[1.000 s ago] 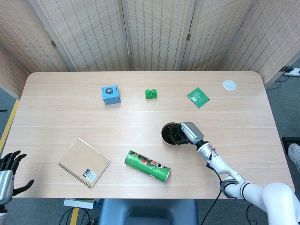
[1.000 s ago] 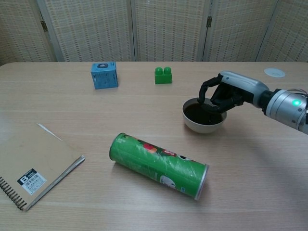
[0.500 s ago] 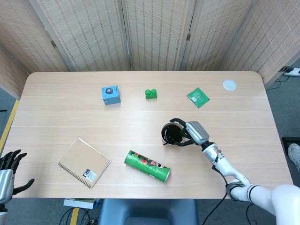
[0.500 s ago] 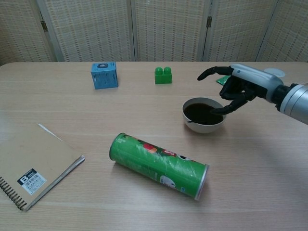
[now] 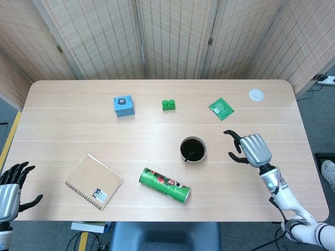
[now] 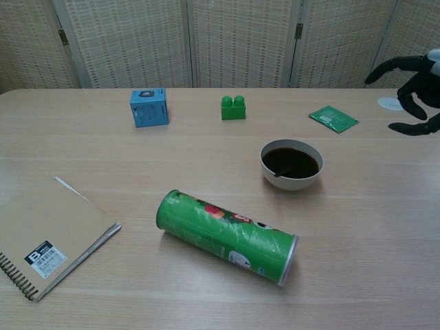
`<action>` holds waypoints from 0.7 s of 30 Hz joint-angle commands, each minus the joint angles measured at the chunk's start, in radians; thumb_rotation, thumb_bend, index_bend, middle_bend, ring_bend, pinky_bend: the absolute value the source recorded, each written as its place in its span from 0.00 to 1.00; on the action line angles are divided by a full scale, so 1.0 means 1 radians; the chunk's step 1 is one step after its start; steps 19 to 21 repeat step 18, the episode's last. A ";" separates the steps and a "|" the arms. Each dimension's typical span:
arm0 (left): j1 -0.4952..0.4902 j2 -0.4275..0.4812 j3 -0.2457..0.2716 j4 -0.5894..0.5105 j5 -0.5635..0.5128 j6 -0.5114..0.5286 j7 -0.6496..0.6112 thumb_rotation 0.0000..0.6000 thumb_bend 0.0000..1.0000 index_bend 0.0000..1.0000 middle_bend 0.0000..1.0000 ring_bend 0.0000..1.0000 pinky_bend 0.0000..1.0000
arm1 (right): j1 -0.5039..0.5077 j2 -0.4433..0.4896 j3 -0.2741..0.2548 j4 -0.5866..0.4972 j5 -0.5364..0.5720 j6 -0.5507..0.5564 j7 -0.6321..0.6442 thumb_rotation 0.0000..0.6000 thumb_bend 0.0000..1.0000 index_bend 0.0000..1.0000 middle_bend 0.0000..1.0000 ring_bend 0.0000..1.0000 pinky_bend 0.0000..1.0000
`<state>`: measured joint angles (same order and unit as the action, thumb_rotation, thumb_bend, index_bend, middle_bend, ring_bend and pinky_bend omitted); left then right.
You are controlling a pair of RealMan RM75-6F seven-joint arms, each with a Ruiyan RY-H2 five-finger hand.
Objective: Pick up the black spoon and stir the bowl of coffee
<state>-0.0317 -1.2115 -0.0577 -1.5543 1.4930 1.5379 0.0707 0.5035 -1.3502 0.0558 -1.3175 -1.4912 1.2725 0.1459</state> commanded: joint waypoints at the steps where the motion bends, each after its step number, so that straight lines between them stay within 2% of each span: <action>1: -0.007 -0.002 0.000 -0.006 0.010 -0.003 -0.001 1.00 0.20 0.22 0.15 0.12 0.18 | -0.102 0.118 -0.025 -0.138 0.059 0.067 -0.140 1.00 0.22 0.27 0.55 0.57 0.53; 3: -0.014 -0.003 0.001 -0.011 0.018 -0.007 -0.001 1.00 0.20 0.22 0.15 0.12 0.18 | -0.141 0.146 -0.035 -0.174 0.074 0.098 -0.195 1.00 0.22 0.27 0.45 0.42 0.33; 5: -0.020 -0.002 0.001 -0.016 0.025 -0.009 0.003 1.00 0.19 0.22 0.15 0.12 0.18 | -0.183 0.164 -0.045 -0.205 0.089 0.130 -0.216 1.00 0.21 0.25 0.35 0.31 0.24; 7: -0.024 -0.001 0.000 -0.022 0.030 -0.009 0.010 1.00 0.19 0.22 0.15 0.12 0.18 | -0.217 0.175 -0.053 -0.227 0.098 0.158 -0.219 1.00 0.18 0.18 0.24 0.21 0.19; 11: -0.031 0.001 0.000 -0.041 0.048 -0.002 0.023 1.00 0.20 0.22 0.15 0.12 0.18 | -0.282 0.197 -0.068 -0.250 0.081 0.226 -0.208 1.00 0.09 0.08 0.13 0.08 0.09; 14: -0.035 0.000 0.002 -0.058 0.065 0.006 0.035 1.00 0.20 0.22 0.15 0.12 0.18 | -0.325 0.216 -0.076 -0.271 0.062 0.275 -0.206 1.00 0.08 0.07 0.11 0.06 0.05; 21: -0.040 -0.004 0.005 -0.068 0.074 0.007 0.045 1.00 0.20 0.22 0.15 0.12 0.18 | -0.358 0.232 -0.077 -0.289 0.046 0.305 -0.194 1.00 0.08 0.07 0.11 0.05 0.05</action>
